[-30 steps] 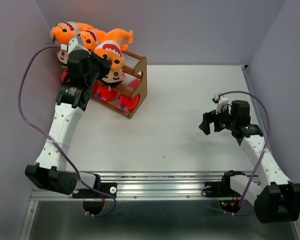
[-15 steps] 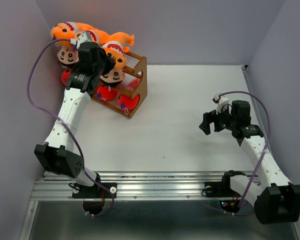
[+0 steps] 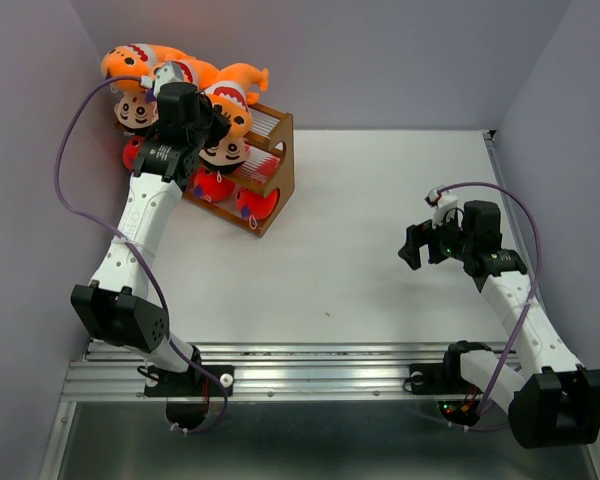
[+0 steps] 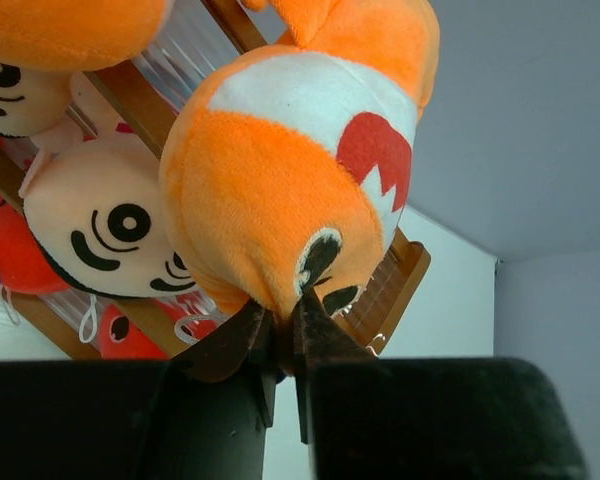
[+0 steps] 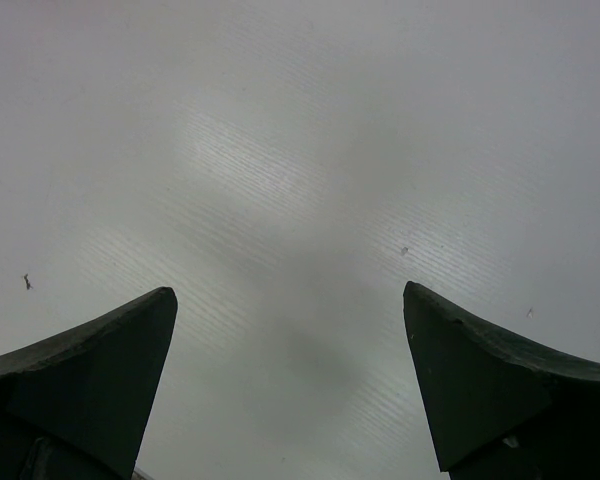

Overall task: Place and organize the stuffed toys onto the shelf
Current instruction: Place the stuffed toy onto shelf

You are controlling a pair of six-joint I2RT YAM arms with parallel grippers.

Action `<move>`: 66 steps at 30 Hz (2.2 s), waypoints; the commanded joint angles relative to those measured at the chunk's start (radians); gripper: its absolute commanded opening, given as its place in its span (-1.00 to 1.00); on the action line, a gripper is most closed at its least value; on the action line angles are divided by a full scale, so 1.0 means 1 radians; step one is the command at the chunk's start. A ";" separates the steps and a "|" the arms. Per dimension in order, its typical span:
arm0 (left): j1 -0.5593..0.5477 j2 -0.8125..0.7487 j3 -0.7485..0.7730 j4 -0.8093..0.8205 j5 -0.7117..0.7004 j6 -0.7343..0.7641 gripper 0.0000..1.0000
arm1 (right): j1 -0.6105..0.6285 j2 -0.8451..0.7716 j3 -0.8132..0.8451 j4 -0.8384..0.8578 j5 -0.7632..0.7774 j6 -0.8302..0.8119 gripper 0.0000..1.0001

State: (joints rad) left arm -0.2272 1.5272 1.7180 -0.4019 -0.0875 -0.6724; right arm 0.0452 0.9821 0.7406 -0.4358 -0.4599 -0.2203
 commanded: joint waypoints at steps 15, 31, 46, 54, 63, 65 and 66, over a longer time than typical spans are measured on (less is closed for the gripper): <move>0.009 -0.042 0.037 0.037 -0.024 0.000 -0.13 | -0.007 -0.013 0.006 0.054 0.004 -0.004 1.00; 0.011 -0.056 0.051 0.043 -0.018 -0.004 -0.04 | -0.007 -0.011 0.006 0.054 0.012 -0.007 1.00; 0.012 -0.065 0.061 0.048 -0.023 -0.012 -0.35 | -0.007 -0.010 0.005 0.055 0.015 -0.010 1.00; 0.014 -0.075 0.061 0.048 -0.034 -0.013 -0.68 | -0.007 -0.008 0.005 0.054 0.017 -0.011 1.00; 0.015 -0.094 0.048 0.052 -0.035 -0.010 -0.66 | -0.007 -0.003 0.005 0.055 0.018 -0.013 1.00; 0.017 -0.098 0.040 0.054 -0.035 -0.010 -0.38 | -0.007 -0.003 0.005 0.055 0.020 -0.013 1.00; 0.017 -0.099 0.037 0.054 -0.034 -0.010 -0.31 | -0.007 -0.003 0.005 0.055 0.020 -0.013 1.00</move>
State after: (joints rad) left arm -0.2199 1.4887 1.7233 -0.3939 -0.1074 -0.6930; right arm 0.0452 0.9825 0.7406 -0.4355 -0.4500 -0.2211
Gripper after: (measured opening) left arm 0.297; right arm 0.998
